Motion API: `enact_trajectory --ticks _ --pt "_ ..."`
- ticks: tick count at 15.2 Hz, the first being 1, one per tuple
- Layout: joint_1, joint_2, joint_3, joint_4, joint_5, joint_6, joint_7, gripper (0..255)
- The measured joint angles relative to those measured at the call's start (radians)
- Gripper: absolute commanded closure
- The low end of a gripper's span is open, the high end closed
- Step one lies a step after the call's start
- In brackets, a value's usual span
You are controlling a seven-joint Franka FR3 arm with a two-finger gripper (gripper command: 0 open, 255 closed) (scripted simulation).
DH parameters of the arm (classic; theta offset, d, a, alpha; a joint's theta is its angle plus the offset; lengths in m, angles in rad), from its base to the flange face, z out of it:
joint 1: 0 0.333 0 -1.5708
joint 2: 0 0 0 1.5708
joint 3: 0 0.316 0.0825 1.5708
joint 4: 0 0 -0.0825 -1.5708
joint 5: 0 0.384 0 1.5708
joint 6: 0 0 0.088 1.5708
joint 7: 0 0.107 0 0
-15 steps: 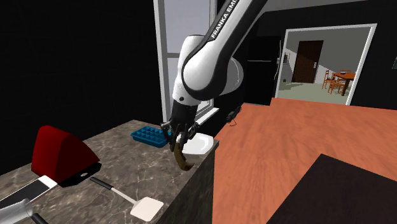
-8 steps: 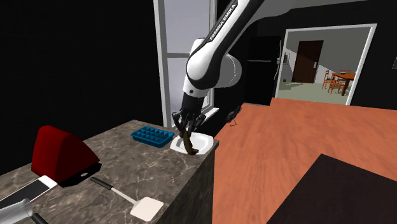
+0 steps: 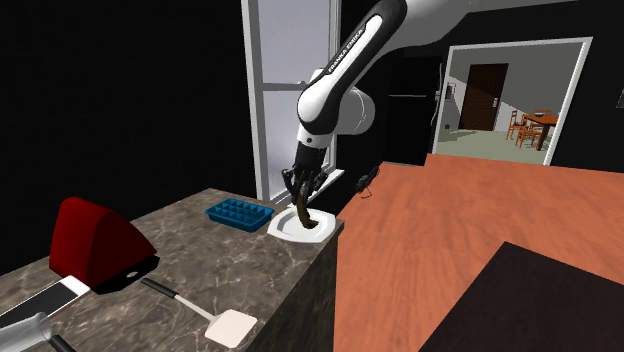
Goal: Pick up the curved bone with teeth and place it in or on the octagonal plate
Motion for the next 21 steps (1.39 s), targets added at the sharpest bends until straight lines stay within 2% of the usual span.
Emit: enact_trajectory --ticks 12,19,20,21 --pt "0.034 0.128 -0.043 0.051 -0.032 0.124 0.005 255" --pt "0.035 0.142 -0.046 0.048 -0.032 0.104 0.001 255" --pt "0.035 0.142 -0.046 0.048 -0.032 0.102 0.001 0" --pt "0.034 0.143 -0.046 0.046 -0.032 0.101 0.000 0"
